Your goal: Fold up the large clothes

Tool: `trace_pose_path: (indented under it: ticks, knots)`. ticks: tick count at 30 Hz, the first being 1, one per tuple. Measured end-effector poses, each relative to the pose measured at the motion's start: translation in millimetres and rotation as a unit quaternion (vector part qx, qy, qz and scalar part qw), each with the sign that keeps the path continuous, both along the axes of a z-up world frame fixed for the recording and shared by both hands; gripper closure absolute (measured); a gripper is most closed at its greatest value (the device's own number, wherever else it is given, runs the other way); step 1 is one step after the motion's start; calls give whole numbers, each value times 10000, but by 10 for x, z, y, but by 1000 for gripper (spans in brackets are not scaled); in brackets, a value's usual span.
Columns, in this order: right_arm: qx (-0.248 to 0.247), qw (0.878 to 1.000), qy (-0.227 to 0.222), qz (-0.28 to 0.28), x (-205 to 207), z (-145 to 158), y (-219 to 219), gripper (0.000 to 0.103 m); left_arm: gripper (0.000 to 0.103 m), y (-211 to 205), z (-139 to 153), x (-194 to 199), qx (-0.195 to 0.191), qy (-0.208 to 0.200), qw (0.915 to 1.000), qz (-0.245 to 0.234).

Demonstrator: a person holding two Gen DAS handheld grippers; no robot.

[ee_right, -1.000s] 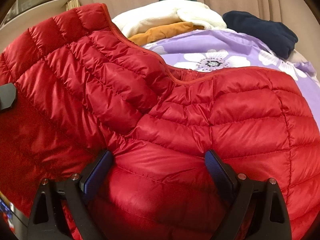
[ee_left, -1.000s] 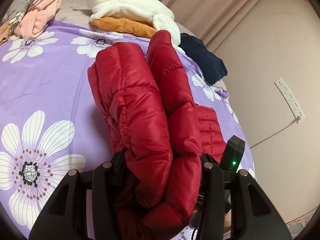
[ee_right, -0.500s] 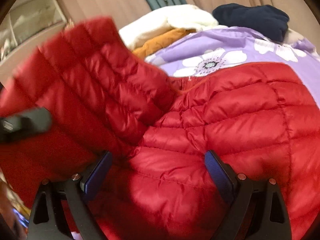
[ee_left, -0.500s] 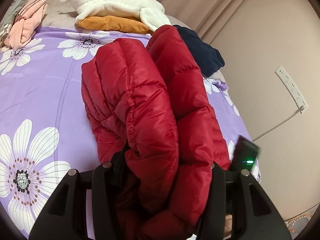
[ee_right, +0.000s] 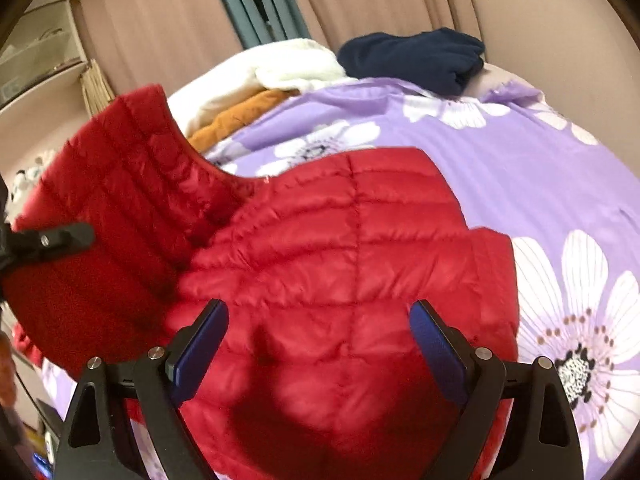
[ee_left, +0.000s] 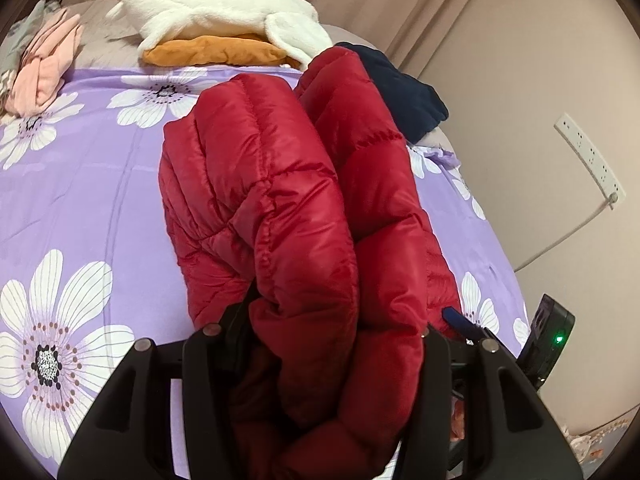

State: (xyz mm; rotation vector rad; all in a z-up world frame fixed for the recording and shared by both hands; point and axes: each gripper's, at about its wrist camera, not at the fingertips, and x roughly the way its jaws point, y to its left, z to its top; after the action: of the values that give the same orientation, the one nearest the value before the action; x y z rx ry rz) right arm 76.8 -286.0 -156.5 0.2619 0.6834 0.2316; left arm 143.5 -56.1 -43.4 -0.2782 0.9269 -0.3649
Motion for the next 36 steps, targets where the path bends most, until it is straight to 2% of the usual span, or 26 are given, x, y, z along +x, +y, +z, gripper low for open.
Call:
trace_pose_path:
  ticks: [5, 13, 19, 22, 24, 29, 31, 33, 34, 36]
  knots:
    - [-260, 9995, 149, 98, 34, -83, 53, 12, 54, -146, -3, 39, 90, 21, 9999, -84]
    - [-45, 9997, 192, 150, 88, -238, 5, 12, 51, -567, -51, 154, 219, 81, 9990, -379]
    - [-122, 9996, 112, 243, 36, -229, -38, 12, 49, -947, -242, 272, 440, 265, 9964, -669]
    - [-137, 9993, 23, 334, -107, -179, -100, 12, 41, -1013, -294, 319, 384, 360, 9958, -754]
    - [-105, 9994, -45, 336, -196, -145, -190, 12, 32, -1063, -301, 338, 333, 402, 9949, -862]
    - [481, 9988, -64, 32, -406, -117, -550, 12, 25, -1158, -338, 374, 111, 527, 9927, -1077]
    - [840, 9964, -25, -60, -442, -142, -679, 12, 20, -1150, -352, 409, -275, 653, 9896, -1248]
    - [1428, 9897, 96, -91, -446, -217, -821, 12, 20, -1147, -365, 419, -683, 794, 9848, -1386]
    - [1718, 9850, 148, -103, -438, -252, -880, 12, 20, -1124, -381, 443, -936, 883, 9808, -1463]
    - [2325, 9724, 160, -86, -433, -300, -986, 12, 20, -1085, -396, 444, -1207, 951, 9771, -1470]
